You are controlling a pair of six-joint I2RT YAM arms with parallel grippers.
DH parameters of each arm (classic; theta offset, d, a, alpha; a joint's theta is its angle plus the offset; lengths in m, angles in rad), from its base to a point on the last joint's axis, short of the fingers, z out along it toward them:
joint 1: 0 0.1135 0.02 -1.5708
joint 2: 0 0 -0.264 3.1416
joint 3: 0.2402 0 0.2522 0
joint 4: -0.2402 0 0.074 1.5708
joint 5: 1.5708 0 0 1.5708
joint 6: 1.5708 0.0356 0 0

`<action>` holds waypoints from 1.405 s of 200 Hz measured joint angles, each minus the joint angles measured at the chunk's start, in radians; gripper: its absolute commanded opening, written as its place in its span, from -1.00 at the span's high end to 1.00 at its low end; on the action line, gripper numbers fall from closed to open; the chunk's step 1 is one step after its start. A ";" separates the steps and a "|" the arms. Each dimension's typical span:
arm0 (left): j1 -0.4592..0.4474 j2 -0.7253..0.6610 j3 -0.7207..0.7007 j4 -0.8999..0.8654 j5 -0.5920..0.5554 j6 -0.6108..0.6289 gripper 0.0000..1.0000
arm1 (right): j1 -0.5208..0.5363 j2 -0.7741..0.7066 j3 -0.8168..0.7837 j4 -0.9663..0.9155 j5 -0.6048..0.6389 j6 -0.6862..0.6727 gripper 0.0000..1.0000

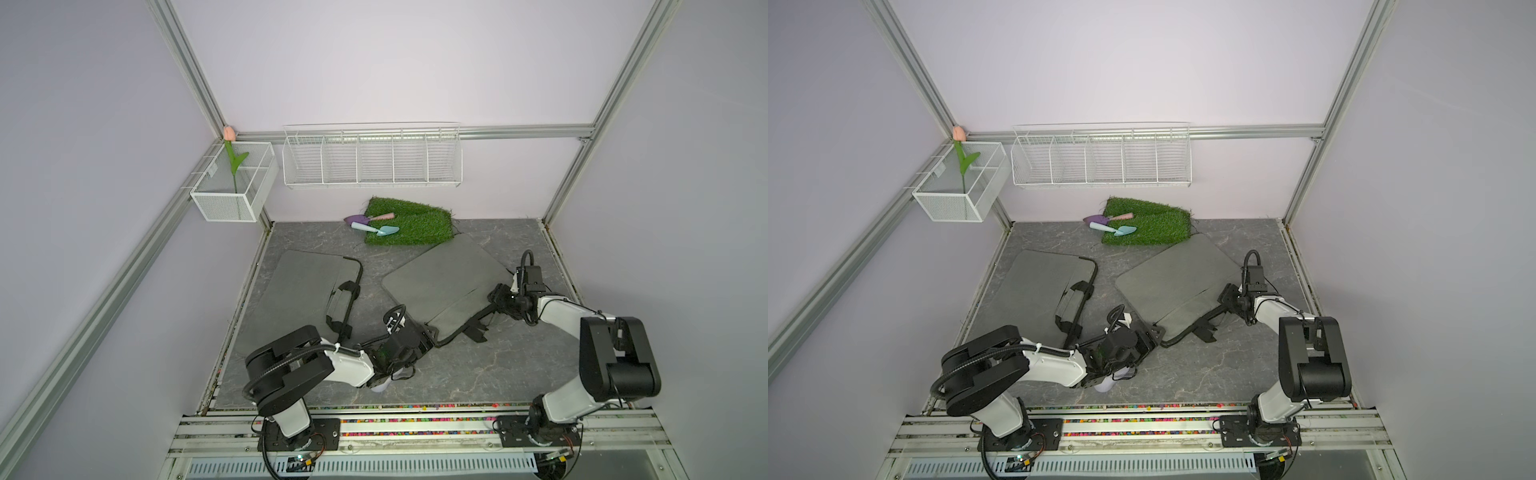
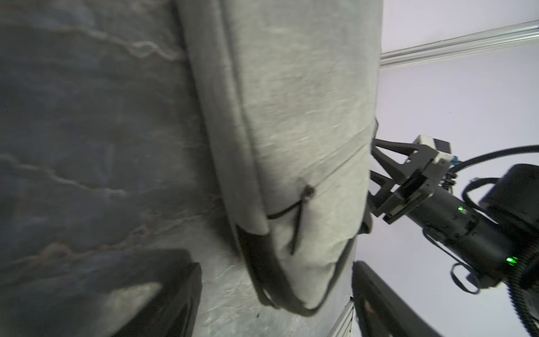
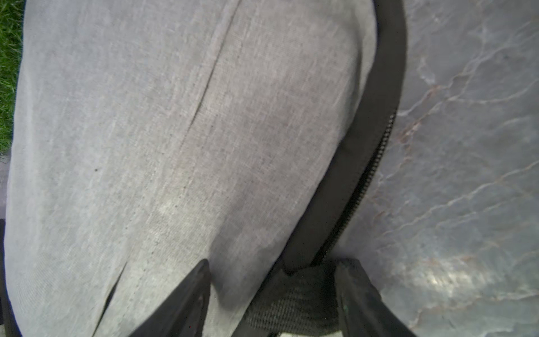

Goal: Put the mouse into the laptop bag
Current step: Adjust the zippered laptop bag at the center of the board.

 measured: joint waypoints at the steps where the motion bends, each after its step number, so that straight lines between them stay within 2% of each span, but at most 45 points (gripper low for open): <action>1: 0.000 0.000 0.001 0.002 0.000 -0.002 -0.61 | 0.000 0.000 0.000 0.001 0.000 0.000 -0.36; 32: -0.005 0.027 0.000 0.059 -0.021 -0.049 -0.59 | 0.013 -0.002 -0.019 0.026 0.011 0.000 -0.29; 53: -0.005 0.057 0.000 0.108 -0.030 -0.076 -0.33 | 0.023 -0.010 -0.034 0.040 0.016 0.003 -0.26; 62: -0.005 0.072 -0.002 0.129 -0.034 -0.084 -0.12 | 0.029 -0.017 -0.045 0.049 0.019 0.004 -0.27; 71: -0.005 0.085 -0.008 0.150 -0.039 -0.084 0.26 | 0.034 -0.029 -0.059 0.054 0.022 0.005 -0.26; 78: -0.005 0.089 -0.017 0.163 -0.045 -0.091 0.48 | 0.038 -0.041 -0.069 0.055 0.024 0.005 -0.26; 96: 0.005 0.086 -0.039 0.171 -0.057 -0.090 0.84 | 0.045 -0.078 -0.092 0.050 0.029 0.008 -0.28; 106: 0.017 0.076 -0.048 0.168 -0.058 -0.092 1.00 | 0.047 -0.100 -0.098 0.040 0.031 0.008 -0.35; 152: 0.143 -0.056 -0.102 0.073 -0.052 -0.055 1.00 | 0.044 -0.246 -0.097 -0.038 0.051 0.014 -0.57; 198: 0.271 -0.200 -0.076 -0.191 -0.025 0.047 1.00 | -0.053 -0.291 -0.039 -0.114 0.040 0.015 -0.57; 244: 0.423 -0.239 0.077 -0.474 0.052 0.218 1.00 | -0.107 -0.272 0.010 -0.147 0.041 0.006 -0.35; 281: 0.516 -0.180 0.236 -0.665 0.119 0.340 1.00 | -0.117 -0.131 0.052 -0.138 0.034 -0.013 -0.09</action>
